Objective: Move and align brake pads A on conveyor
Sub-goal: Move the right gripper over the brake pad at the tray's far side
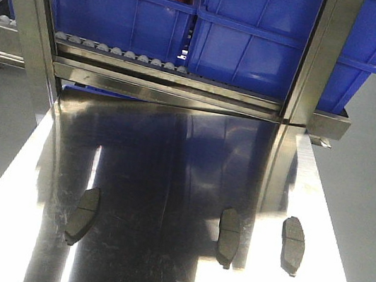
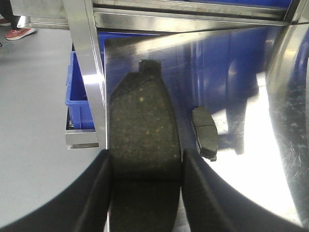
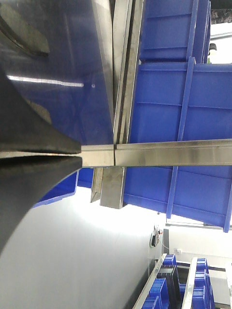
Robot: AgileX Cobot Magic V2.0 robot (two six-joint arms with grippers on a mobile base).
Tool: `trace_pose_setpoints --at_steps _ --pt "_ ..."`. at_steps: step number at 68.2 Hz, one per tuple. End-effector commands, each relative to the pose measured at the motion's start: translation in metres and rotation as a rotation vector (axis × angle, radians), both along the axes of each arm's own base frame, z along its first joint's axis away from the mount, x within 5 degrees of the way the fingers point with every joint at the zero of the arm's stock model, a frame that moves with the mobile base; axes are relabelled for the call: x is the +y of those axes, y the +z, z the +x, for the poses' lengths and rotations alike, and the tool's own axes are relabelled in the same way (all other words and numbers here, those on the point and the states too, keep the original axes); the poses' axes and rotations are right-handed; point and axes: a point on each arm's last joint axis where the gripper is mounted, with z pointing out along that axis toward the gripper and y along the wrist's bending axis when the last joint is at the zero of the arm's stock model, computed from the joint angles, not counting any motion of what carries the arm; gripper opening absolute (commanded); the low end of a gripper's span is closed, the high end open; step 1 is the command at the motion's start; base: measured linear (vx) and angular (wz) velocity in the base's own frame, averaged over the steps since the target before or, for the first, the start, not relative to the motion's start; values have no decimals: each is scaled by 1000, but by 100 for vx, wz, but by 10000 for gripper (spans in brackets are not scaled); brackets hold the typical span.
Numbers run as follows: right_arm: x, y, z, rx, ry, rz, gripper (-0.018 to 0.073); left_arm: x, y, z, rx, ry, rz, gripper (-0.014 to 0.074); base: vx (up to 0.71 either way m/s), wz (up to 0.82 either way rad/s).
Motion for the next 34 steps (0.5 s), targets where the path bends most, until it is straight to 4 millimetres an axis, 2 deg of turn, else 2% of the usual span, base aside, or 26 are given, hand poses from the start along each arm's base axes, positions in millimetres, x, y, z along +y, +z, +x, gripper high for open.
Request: trace_pose_setpoints --at_steps 1,18,34 --pt "0 3 0 -66 -3 -7 -12 -1 16 2 -104 0 -34 -6 0 0" --pt "0 3 0 -66 -3 -7 -12 -1 16 2 -104 0 -34 -6 0 0" --pt "0 19 -2 -196 2 20 -12 -1 16 2 -104 0 -34 -6 0 0"
